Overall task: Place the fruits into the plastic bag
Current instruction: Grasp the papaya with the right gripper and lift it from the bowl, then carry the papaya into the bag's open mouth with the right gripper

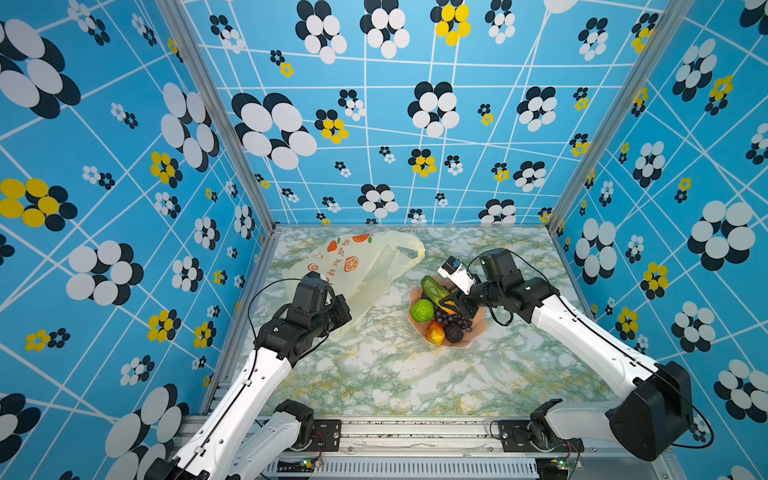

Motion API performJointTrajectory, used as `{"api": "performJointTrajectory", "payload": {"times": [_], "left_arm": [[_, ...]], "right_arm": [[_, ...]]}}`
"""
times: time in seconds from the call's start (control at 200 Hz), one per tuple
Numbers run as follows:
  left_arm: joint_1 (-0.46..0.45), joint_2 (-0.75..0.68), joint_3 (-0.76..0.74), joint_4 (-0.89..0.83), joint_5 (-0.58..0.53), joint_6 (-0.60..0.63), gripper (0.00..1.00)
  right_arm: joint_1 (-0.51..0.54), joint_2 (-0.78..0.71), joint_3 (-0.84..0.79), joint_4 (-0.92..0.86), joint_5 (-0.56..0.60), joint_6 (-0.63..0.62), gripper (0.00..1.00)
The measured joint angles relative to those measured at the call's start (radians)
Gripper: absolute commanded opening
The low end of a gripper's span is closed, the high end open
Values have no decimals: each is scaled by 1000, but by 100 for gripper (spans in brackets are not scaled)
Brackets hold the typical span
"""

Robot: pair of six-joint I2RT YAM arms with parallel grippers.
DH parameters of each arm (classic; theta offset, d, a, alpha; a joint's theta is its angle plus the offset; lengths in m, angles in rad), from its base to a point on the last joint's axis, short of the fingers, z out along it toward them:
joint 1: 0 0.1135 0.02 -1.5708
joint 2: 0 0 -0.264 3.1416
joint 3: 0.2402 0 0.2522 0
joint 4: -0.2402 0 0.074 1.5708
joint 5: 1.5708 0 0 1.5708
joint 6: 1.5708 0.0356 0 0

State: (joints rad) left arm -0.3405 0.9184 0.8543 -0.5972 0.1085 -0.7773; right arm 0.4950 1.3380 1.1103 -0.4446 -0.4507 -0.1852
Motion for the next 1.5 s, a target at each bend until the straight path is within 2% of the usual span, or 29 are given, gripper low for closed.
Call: {"api": "performJointTrajectory", "payload": {"times": [0.08, 0.185, 0.37, 0.66, 0.955, 1.1, 1.245, 1.5], "left_arm": [[0, 6, 6, 0, 2, 2, 0], [0, 13, 13, 4, 7, 3, 0], [0, 11, 13, 16, 7, 3, 0], [0, -50, 13, 22, -2, 2, 0], [-3, -81, -10, 51, 0, -6, 0], [-43, -85, -43, 79, 4, -24, 0], [-106, -84, -66, 92, 3, -35, 0], [-184, -32, -68, 159, 2, -51, 0]], "right_arm": [[2, 5, -1, 97, -43, 241, 20], [19, 39, 17, 172, -80, 493, 20], [86, 190, 157, 167, -137, 793, 22], [191, 442, 436, 39, -232, 1020, 22], [208, 625, 558, -52, -274, 1169, 22], [211, 672, 614, -42, -273, 1247, 22], [215, 722, 673, -20, -243, 1325, 22], [223, 813, 742, 27, -82, 1450, 22]]}}
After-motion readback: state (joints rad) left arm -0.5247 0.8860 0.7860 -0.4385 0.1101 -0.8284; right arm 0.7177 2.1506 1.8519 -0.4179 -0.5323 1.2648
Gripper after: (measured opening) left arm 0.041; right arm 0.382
